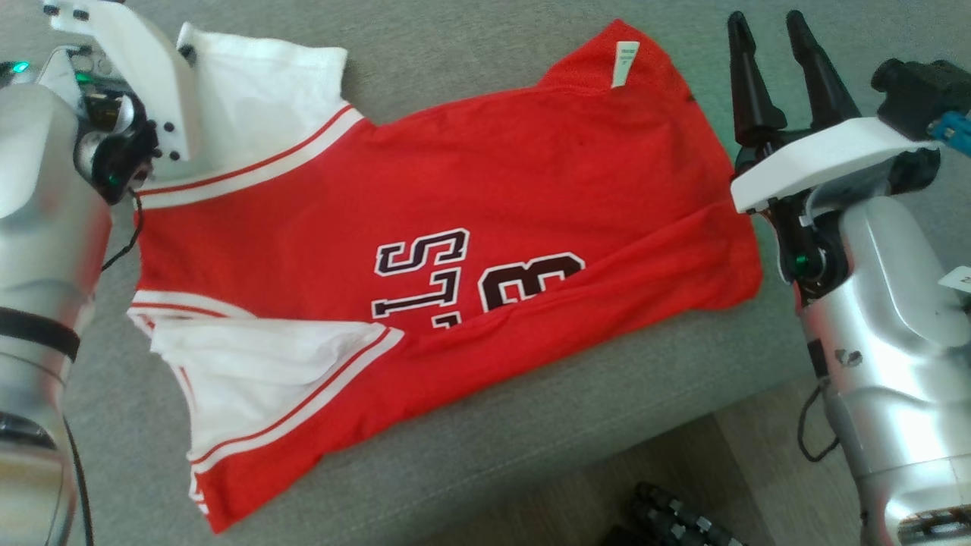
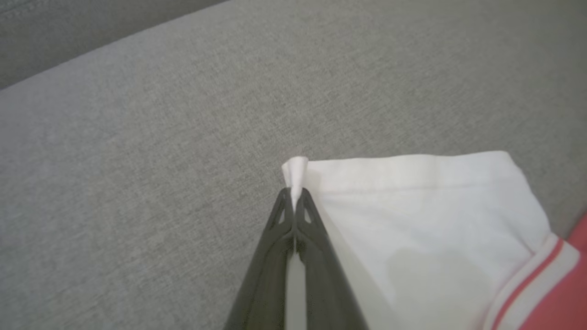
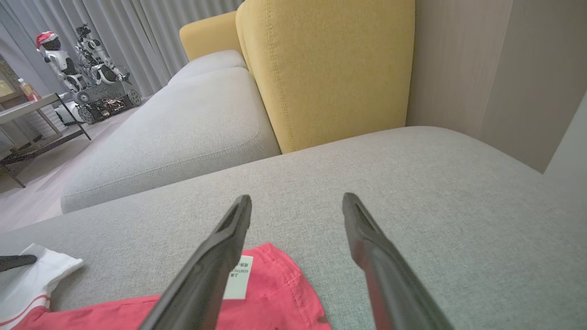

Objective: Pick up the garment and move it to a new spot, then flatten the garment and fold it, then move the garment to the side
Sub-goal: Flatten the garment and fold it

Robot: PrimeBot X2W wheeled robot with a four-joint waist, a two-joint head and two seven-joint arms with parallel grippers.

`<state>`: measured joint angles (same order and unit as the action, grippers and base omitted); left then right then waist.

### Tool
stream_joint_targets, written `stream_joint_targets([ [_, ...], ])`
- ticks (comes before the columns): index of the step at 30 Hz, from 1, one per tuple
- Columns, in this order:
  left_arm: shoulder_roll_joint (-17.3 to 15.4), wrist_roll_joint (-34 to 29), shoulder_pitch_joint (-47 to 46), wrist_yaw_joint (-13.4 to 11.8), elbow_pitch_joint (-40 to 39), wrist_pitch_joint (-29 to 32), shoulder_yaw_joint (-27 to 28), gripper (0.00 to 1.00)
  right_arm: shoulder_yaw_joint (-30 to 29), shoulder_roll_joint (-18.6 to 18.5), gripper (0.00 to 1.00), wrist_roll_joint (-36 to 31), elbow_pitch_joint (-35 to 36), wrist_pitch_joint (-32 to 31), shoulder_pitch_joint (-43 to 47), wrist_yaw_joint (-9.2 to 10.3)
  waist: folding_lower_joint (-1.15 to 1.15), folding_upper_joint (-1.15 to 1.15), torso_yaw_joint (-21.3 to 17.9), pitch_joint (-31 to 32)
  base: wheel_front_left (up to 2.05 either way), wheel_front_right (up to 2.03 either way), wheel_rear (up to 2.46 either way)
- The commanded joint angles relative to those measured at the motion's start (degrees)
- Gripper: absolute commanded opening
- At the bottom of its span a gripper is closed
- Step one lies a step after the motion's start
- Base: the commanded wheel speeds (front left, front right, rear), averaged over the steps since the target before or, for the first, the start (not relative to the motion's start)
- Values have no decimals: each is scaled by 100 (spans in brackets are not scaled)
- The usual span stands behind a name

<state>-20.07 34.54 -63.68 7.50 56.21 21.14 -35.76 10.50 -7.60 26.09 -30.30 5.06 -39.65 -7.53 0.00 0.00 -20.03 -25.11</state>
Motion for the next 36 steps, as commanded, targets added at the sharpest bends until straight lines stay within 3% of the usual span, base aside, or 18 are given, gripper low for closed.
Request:
stream_joint_targets([
  [1,-189,32,-325,-1,-133,-97,142,0,24,-14,100,22,129,36,-99,4,0,0,52,0,0,0,0],
  [7,-141,145,-221,-1,-311,-915,90,0,-230,-185,100,-63,-336,-266,-21,4,0,0,472,246,0,0,0],
  [17,-85,471,483,-1,-1055,-1770,-47,0,-586,-499,100,-534,-1209,-881,-38,4,0,0,1307,632,0,0,0],
  [26,83,569,848,-17,-1486,-1943,-139,0,-629,-699,100,-781,-1813,-1101,-319,4,0,0,1726,701,0,0,0],
  [36,165,582,898,-63,-1790,-1915,-226,0,-614,-800,100,-942,-2497,-1169,-732,4,0,0,1883,573,0,0,0],
])
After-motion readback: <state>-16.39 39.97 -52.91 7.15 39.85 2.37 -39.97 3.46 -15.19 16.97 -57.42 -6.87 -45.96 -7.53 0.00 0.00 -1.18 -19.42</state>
